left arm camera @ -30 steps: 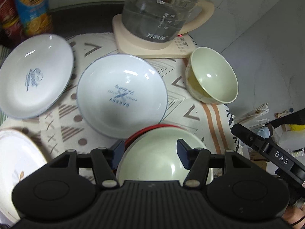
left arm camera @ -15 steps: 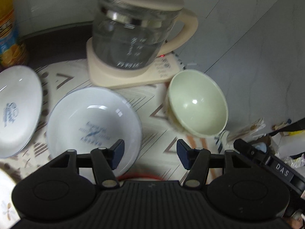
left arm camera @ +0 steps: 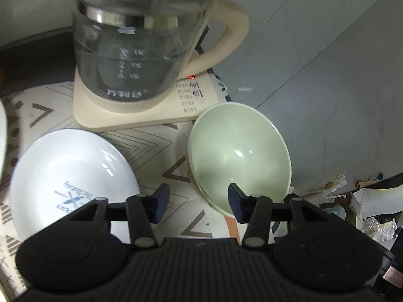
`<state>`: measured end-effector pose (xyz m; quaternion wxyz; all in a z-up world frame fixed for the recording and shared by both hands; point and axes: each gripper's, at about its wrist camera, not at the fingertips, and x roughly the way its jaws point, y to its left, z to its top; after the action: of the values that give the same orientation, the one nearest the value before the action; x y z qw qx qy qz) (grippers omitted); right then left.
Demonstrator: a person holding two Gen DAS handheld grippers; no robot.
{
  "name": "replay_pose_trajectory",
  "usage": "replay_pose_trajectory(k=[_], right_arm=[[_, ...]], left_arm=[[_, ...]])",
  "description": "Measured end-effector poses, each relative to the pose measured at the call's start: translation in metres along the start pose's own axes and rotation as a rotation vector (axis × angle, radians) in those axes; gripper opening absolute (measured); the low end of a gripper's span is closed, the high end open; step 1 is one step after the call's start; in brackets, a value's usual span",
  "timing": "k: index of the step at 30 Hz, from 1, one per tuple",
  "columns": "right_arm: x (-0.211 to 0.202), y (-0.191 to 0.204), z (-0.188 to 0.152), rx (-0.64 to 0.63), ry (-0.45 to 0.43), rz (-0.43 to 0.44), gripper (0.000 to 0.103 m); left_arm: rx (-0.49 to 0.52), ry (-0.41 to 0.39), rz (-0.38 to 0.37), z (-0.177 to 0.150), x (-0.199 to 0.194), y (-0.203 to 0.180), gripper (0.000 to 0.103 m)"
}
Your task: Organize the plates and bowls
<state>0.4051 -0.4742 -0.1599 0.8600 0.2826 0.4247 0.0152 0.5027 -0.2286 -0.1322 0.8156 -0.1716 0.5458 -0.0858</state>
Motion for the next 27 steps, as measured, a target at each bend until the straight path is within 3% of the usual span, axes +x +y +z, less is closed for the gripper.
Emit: replay_pose_trajectory(k=[8, 16, 27], right_arm=[[0.024, 0.002, 0.002, -0.005, 0.058, -0.001, 0.032], [0.048, 0.005, 0.0, -0.006, 0.101, -0.061, 0.027], [0.033, 0.015, -0.005, -0.067, 0.034, -0.061, 0.026]], left_arm=[[-0.053, 0.069, 0.023, 0.007, 0.035, -0.002, 0.032], [-0.072, 0.109, 0.049, 0.008, 0.055, -0.004, 0.017], [-0.054, 0.089, 0.056, 0.004, 0.045, -0.009, 0.016]])
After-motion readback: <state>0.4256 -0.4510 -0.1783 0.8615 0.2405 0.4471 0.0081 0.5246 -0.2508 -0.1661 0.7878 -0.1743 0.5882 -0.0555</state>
